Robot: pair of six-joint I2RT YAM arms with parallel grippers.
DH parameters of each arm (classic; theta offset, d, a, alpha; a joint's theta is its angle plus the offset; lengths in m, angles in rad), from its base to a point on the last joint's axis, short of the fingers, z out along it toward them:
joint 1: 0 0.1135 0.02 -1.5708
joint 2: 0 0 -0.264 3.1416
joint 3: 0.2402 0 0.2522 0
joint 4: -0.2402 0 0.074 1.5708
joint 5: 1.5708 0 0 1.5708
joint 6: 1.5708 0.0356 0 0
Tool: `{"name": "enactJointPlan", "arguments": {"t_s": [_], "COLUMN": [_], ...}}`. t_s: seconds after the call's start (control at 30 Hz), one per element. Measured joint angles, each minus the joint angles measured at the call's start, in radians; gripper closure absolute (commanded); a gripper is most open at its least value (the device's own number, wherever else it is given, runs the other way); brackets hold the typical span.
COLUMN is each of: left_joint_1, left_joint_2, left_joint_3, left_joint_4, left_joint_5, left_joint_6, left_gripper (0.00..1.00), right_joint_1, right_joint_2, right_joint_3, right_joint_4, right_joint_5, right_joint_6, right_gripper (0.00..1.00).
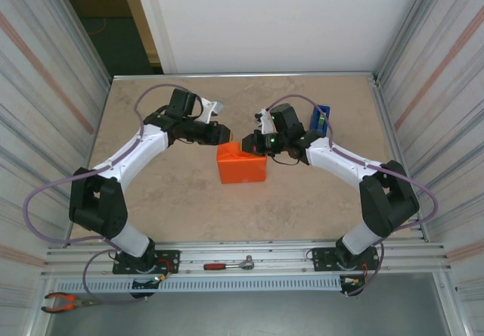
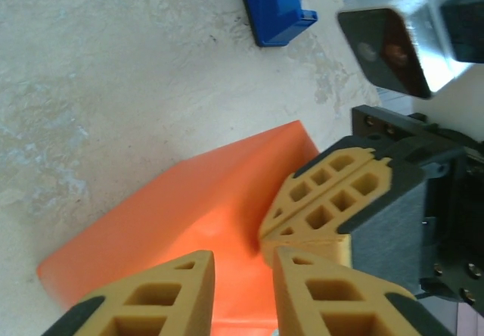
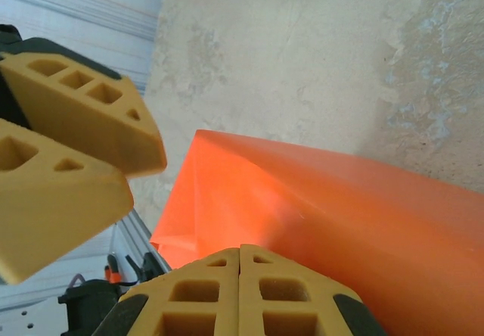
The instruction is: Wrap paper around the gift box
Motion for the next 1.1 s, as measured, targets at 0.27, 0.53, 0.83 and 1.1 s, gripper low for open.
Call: {"name": "enactJointPlan", "arguments": {"t_s": [0.27,0.53,0.83,1.1], "left_joint_1": [-0.063,-0.067,-0.067,-0.067], "left_joint_2": [-0.033,-0.053,-0.056,-0.056], "left_joint_3": [-0.082,-0.161,-0.166,-0.166], "left_joint_4": [0.050,0.103,0.111,0.111], "left_joint_5": [0.001,0.008,0.008,0.008], "left_joint_6": [-0.030,-0.033,-0.029,-0.029], "left_gripper": [0.93,0.95,0.97,0.98], "right_joint_1": [0.000,0.000,-0.023,-0.023], "right_joint_2": [0.000,-0.003,-0.003,-0.008], "right_joint_3": [-0.006,-0.016,0.009,0.051], "right_joint_4": [0.014,0.034,-0.011,-0.077], "right_joint_5": [0.000,-0.007,-0.043,-0.055], "right_joint_6": [0.000,0.008,0.037,0.047], "right_gripper": [1.00,1.00,1.00,1.00]}}
